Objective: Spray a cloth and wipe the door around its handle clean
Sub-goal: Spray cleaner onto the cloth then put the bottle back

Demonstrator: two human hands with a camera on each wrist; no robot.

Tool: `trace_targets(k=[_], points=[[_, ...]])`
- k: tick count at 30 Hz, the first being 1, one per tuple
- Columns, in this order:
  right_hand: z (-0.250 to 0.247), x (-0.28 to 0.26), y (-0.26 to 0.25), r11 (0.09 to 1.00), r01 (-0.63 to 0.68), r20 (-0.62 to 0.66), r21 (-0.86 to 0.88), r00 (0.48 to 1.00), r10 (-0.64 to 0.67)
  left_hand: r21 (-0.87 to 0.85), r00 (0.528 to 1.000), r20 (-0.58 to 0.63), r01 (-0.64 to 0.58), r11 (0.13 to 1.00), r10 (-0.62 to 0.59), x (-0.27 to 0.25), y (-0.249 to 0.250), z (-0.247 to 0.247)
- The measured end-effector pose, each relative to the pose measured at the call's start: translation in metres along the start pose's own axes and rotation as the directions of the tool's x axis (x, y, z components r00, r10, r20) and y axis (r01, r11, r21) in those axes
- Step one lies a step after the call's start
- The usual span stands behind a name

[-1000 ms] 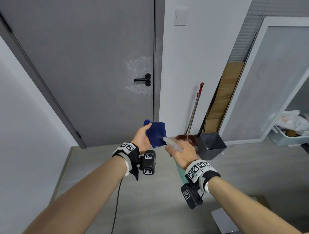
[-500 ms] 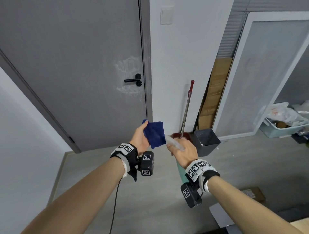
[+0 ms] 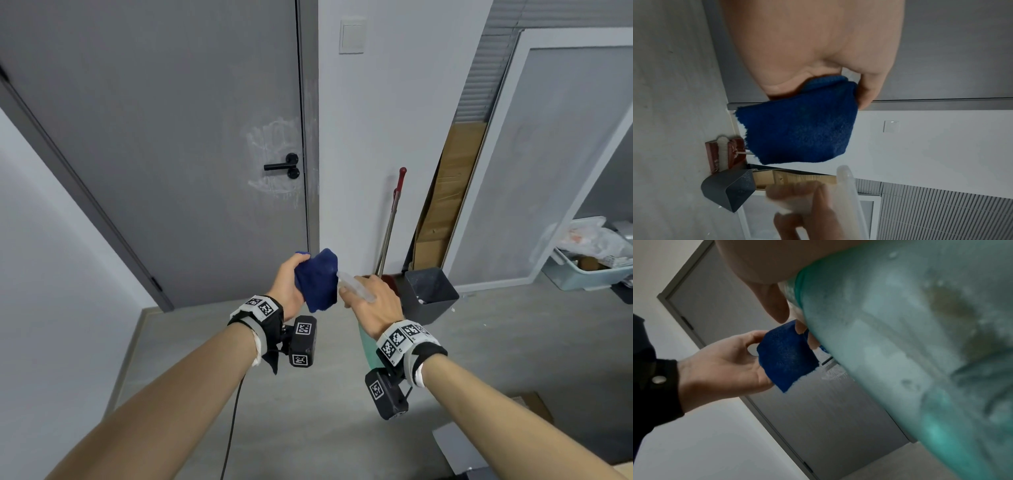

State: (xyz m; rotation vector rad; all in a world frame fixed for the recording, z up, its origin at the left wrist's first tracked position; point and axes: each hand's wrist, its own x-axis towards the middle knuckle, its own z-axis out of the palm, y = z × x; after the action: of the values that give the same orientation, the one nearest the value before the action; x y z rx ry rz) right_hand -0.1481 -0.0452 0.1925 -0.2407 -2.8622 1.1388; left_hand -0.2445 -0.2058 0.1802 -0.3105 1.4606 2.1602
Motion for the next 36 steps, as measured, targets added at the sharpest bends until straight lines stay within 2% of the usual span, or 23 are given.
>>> trace_targets(k=[4,9,14,18,22,27,30,33,36], points=[[0.000,-0.010,0.028,0.995,0.005,-0.017,0.095,1.000,-0.003,-0.016,0.999,0.007,0.033,0.999,-0.033,-0.002,-0.011,0.013],[-0.016,-0.051,0.084,0.979,-0.201,-0.170,0.025,0.965,0.202,0.069,0.987,0.090,0.126,0.990,-0.132,-0.003,-0.039,0.043],[-0.038,-0.107,0.157,0.905,-0.418,-0.293,0.080,0.858,0.422,0.275,0.973,0.133,0.147,0.950,-0.189,0.003,-0.095,0.086],[-0.055,-0.168,0.209,0.885,-0.429,-0.539,0.179,0.710,0.453,0.427,0.949,0.178,0.163,0.890,-0.259,-0.001,-0.153,0.131],[-0.069,-0.229,0.256,0.860,-0.466,-0.635,0.208,0.604,0.481,0.531,0.908,0.254,0.156,0.833,-0.332,-0.014,-0.209,0.175],[-0.085,-0.292,0.300,0.740,-0.641,-0.643,0.205,0.482,0.595,0.638,0.854,0.318,0.129,0.759,-0.412,-0.036,-0.257,0.218],[-0.086,-0.319,0.317,0.687,-0.700,-0.618,0.197,0.455,0.641,0.665,0.819,0.354,0.119,0.738,-0.451,-0.047,-0.277,0.231],[-0.089,-0.331,0.320,0.641,-0.735,-0.617,0.222,0.403,0.676,0.673,0.793,0.367,0.135,0.727,-0.487,-0.055,-0.287,0.236],[-0.095,-0.329,0.314,0.599,-0.774,-0.581,0.205,0.397,0.711,0.666,0.785,0.359,0.163,0.727,-0.505,-0.057,-0.288,0.235]])
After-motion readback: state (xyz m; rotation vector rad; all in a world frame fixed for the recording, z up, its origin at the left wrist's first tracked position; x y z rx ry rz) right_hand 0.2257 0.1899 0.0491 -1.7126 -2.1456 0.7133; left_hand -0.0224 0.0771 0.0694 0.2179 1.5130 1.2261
